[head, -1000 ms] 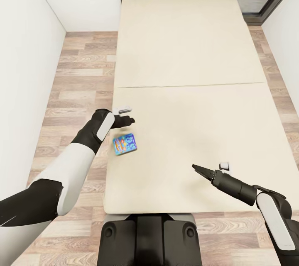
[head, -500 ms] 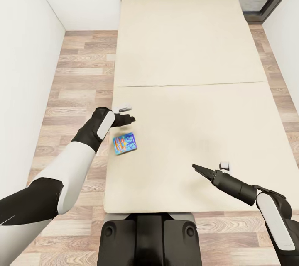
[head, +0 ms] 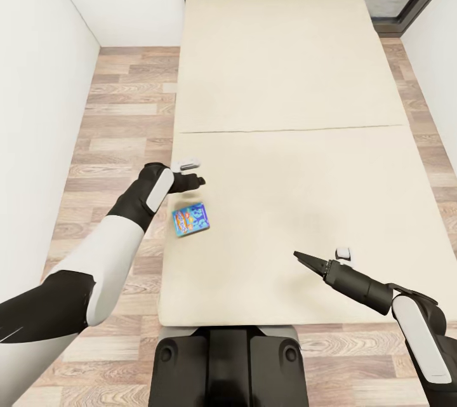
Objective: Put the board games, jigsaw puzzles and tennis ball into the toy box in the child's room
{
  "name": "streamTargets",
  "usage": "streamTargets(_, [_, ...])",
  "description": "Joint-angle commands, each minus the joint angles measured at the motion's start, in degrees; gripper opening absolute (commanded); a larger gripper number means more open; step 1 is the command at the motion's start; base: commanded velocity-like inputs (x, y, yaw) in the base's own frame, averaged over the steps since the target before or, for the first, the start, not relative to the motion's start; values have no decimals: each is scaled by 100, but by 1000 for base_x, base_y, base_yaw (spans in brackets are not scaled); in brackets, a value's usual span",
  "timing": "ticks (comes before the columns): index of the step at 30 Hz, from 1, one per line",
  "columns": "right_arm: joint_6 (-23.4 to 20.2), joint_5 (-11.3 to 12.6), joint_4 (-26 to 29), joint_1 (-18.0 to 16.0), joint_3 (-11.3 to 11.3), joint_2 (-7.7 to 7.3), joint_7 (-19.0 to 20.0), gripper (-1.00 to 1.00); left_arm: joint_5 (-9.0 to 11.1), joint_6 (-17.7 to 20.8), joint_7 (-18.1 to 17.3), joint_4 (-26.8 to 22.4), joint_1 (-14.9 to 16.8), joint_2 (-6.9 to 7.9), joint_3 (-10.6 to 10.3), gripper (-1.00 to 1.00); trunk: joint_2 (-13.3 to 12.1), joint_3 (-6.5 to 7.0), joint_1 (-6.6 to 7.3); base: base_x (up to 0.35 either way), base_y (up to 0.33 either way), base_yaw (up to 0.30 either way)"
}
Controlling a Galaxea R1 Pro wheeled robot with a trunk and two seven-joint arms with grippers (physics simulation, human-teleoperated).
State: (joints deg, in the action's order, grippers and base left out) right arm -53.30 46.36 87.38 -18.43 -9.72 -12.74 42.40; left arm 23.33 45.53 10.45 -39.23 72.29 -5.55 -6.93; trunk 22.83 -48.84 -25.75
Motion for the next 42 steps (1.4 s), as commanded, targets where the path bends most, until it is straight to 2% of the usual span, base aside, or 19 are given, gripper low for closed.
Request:
streamTargets(1, [-32, -5, 2, -3, -7, 0, 19, 100, 61, 16, 54, -6, 3, 6, -17, 100, 9, -7, -3, 0, 0, 0])
streamTargets(42, [-66, -6, -12, -2, -3, 0, 21, 100, 54, 17, 45, -6, 6, 18, -27, 100, 9, -363, -3, 0, 0, 0])
